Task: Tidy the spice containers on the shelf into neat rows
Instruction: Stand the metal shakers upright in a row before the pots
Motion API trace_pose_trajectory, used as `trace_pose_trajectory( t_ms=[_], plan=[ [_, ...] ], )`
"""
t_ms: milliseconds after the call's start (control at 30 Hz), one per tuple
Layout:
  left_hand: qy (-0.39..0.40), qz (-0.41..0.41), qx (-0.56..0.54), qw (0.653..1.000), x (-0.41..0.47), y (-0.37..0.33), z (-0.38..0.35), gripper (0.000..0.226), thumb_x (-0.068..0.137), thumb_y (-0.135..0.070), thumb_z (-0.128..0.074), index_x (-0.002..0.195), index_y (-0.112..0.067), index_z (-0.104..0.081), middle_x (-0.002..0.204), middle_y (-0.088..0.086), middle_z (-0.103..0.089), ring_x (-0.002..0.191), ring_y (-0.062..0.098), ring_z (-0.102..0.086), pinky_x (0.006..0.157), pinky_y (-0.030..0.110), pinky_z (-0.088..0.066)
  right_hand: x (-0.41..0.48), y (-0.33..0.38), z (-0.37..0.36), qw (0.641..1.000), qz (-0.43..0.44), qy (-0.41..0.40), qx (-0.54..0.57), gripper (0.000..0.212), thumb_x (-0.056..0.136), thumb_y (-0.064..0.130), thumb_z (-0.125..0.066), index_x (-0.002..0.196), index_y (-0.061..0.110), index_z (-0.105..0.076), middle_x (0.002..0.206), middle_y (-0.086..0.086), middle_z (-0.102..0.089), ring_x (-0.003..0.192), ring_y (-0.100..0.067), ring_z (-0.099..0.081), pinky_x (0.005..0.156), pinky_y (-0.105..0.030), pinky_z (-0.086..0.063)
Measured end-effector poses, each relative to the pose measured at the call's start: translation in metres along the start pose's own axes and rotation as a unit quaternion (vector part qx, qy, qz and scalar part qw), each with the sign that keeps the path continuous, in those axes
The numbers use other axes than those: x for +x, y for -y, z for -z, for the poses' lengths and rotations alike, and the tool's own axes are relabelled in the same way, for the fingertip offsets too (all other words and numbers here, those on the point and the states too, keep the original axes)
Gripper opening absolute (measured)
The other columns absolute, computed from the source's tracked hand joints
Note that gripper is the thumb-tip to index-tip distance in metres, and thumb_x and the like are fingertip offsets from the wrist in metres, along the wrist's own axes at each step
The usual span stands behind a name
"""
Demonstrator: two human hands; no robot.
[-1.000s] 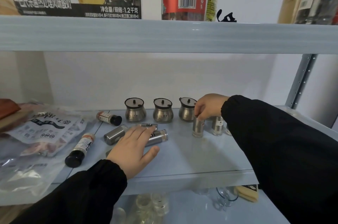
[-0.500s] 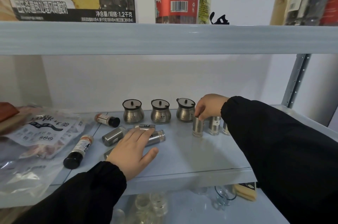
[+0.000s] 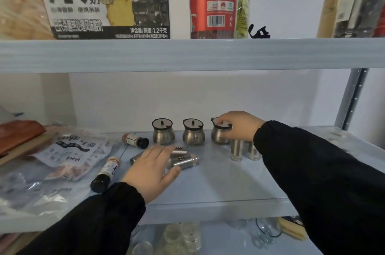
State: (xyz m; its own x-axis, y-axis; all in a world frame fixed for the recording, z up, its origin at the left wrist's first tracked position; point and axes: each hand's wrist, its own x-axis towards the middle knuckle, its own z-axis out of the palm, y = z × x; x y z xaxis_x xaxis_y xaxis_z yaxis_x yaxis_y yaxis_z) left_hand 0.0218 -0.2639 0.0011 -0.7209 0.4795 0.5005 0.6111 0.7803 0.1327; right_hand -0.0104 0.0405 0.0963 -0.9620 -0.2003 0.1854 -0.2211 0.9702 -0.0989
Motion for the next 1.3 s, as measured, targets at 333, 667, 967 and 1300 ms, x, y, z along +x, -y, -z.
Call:
trace_pose_trajectory(
  t_ms=[333,667,967,1300],
  plan=[
    [-0.007,0.024,0.012,1.000,-0.023,0.024,0.022,0.064,0.093,-0.062,-0.029,0.145,-0.026,-0.032,0.137,-0.003,-0.046,0.129,0.013,-0.035,0.106,0.031,-0.033,0.012,0.109,-0.078,0.980,0.165,0.099,-0.057,0.061,0.088,0.010,-0.058,0.140,0.038,-0.044,0.130,-0.002,-0.057,0.114,-0.024,-0.057,0.094,-0.037,-0.049],
    [-0.004,0.016,0.000,1.000,-0.034,0.029,0.013,0.065,0.091,-0.062,-0.029,0.144,-0.026,-0.033,0.142,-0.003,-0.045,0.132,0.014,-0.033,0.109,0.030,-0.029,0.016,0.107,-0.077,0.982,0.140,0.085,-0.095,0.024,0.087,0.019,-0.064,0.108,0.030,-0.063,0.106,0.001,-0.062,0.086,-0.018,-0.055,0.071,-0.029,-0.041],
    [0.014,0.019,-0.017,1.000,-0.028,0.018,0.004,0.067,0.088,-0.063,-0.027,0.145,-0.028,-0.030,0.143,-0.004,-0.041,0.138,0.014,-0.026,0.111,0.030,-0.024,0.009,0.063,-0.067,0.977,0.073,0.168,-0.107,0.031,0.083,0.013,-0.068,0.111,0.022,-0.060,0.107,0.002,-0.062,0.089,-0.018,-0.053,0.072,-0.027,-0.039],
    [0.022,0.016,-0.013,1.000,-0.023,0.013,0.004,0.071,0.086,-0.064,-0.025,0.146,-0.027,-0.031,0.140,-0.002,-0.044,0.134,0.014,-0.028,0.107,0.027,-0.023,0.012,0.055,-0.067,0.990,0.031,-0.010,0.136,0.023,0.075,0.024,-0.076,0.088,0.031,-0.059,0.095,0.005,-0.061,0.084,-0.017,-0.063,0.074,-0.028,-0.054]
  ],
)
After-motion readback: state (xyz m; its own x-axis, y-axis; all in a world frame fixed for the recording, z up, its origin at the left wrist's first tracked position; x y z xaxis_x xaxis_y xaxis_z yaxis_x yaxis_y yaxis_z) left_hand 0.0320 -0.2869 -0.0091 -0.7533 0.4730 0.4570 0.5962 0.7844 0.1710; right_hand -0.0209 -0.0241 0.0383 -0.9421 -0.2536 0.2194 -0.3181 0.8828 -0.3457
